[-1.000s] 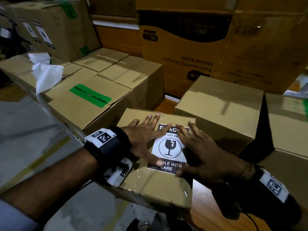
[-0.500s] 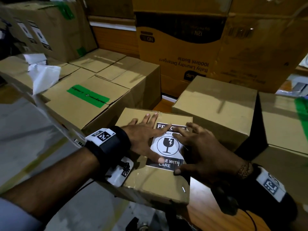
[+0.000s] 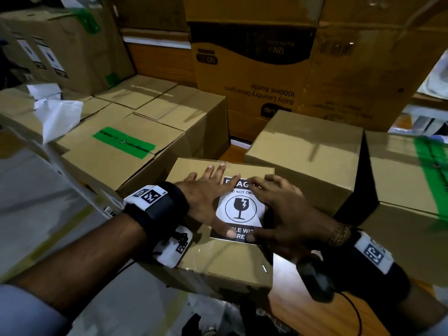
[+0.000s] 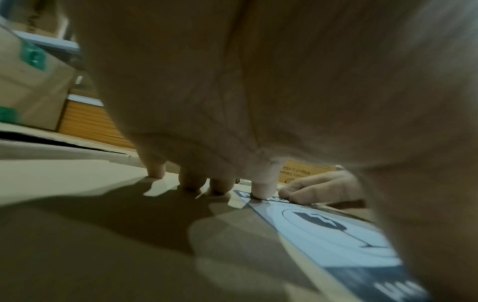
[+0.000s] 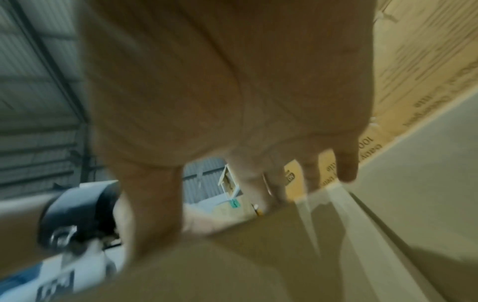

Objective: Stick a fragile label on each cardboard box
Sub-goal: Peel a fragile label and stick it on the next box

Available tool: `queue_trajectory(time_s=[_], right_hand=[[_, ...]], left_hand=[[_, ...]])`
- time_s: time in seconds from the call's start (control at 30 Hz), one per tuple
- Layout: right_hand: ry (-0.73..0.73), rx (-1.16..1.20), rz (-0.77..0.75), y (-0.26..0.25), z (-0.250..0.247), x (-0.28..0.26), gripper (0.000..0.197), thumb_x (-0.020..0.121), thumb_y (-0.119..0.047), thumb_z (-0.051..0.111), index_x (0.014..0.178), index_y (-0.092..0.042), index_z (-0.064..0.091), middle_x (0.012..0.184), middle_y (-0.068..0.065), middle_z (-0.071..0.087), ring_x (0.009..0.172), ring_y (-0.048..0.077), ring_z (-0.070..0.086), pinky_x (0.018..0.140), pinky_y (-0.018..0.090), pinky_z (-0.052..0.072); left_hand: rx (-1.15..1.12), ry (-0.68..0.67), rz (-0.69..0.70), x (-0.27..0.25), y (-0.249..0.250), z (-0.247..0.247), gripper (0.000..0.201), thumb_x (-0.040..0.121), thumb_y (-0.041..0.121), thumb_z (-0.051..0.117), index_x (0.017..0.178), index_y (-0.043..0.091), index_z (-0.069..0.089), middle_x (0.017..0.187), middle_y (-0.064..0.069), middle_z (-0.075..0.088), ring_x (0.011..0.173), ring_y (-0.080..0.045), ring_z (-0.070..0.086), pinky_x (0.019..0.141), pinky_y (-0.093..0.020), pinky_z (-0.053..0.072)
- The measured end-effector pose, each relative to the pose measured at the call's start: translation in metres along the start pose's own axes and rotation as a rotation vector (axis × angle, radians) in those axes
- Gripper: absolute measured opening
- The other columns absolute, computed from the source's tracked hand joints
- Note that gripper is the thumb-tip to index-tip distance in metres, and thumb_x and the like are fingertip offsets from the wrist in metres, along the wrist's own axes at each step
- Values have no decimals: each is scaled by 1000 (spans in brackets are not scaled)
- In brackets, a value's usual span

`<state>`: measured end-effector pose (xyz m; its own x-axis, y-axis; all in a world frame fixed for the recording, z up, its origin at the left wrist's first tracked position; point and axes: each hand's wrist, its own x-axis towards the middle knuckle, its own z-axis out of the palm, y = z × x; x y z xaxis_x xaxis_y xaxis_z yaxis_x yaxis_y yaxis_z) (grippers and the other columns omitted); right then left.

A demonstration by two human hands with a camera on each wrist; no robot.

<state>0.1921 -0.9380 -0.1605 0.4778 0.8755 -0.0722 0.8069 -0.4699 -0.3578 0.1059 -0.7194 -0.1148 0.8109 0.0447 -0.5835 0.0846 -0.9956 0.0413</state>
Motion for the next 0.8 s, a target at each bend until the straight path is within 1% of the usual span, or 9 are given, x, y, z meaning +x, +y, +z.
queue_trajectory(time_s=[0.1,0.2,0.27,0.37,0.47,0.53,0.6,0.7,0.8], right_hand=[[-40,7,-24,4,-8,5,131,49,-103,53,160,-36,33,168,-13,25,151,22,16,120,51,22],[168,95,-42,8,-3,12,101,66,-101,45,140,-33,60,146,-9,57,133,23,46,109,51,41],[278,124,-34,7,2,15,87,73,-90,50,131,-28,67,134,-8,65,123,21,53,101,48,45],[179,-12,3,2,3,11,89,69,-85,52,144,-37,56,151,-12,49,138,21,38,109,45,36],[-19,-55,23,2,-5,7,116,54,-99,39,157,-47,33,171,-12,19,154,29,14,119,52,22],[-134,-53,17,1,-11,4,140,41,-108,39,163,-44,17,173,-10,2,158,31,-2,124,56,11],[-211,-46,5,-1,-14,0,156,32,-109,41,166,-37,4,173,-9,-8,158,29,-14,127,58,2],[-167,57,-44,-5,-15,-4,148,45,-102,53,166,-32,6,173,-11,-3,158,22,-15,129,53,1],[54,194,-88,-3,-5,-3,109,75,-85,59,162,-26,31,169,-8,26,158,14,14,129,43,18]], left_hand=[[28,-25,-4,-4,3,-4,150,62,79,79,154,40,-32,158,-5,-44,149,-30,-34,123,-63,-9],[-21,-15,17,-4,-1,-3,146,63,78,79,154,43,-29,159,-3,-43,149,-28,-35,122,-63,-10],[-99,14,31,-2,-8,-1,127,73,80,70,156,49,-22,161,1,-40,151,-26,-32,123,-60,-11],[-128,57,40,1,-13,0,108,84,74,63,157,52,-12,164,1,-34,154,-26,-26,124,-58,-8],[-73,43,22,3,-10,3,124,74,78,71,157,50,-17,163,1,-36,152,-25,-29,124,-60,-8],[-26,28,12,4,-8,4,138,65,82,75,156,47,-24,161,-1,-40,151,-26,-32,123,-62,-9],[-10,16,0,5,-6,4,151,59,80,80,155,40,-30,160,-1,-42,150,-27,-33,123,-62,-9],[-61,31,-3,2,-4,0,160,54,72,89,158,32,-26,164,0,-36,152,-25,-28,125,-59,-5],[-186,167,48,-2,-5,-2,135,63,61,90,165,33,4,171,2,-16,158,-21,-6,128,-50,13]])
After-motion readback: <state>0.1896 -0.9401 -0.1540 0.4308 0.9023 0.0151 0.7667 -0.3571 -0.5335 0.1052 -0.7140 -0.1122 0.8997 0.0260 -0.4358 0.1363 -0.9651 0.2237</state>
